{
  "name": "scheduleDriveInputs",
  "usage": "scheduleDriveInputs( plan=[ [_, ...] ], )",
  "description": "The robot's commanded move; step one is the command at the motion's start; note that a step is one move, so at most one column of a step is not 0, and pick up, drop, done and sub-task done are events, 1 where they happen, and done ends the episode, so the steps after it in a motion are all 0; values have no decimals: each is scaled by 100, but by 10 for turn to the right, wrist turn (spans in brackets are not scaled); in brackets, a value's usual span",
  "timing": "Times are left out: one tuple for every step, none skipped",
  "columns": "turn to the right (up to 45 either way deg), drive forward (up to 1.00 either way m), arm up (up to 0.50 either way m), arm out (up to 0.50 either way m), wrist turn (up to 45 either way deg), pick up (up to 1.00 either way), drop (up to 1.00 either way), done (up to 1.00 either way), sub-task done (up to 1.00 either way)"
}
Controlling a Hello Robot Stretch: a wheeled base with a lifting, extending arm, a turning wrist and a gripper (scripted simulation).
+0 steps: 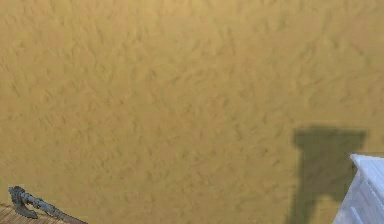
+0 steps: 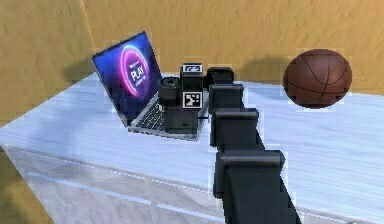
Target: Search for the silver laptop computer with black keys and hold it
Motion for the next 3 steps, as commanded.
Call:
scheduleDriveInputs(
  plan=[
    [0, 0, 0, 0, 90, 0, 0, 0, 0],
    [0, 0, -10, 0, 0, 0, 0, 0, 0],
    [0, 0, 0, 0, 0, 100, 0, 0, 0]
  ],
)
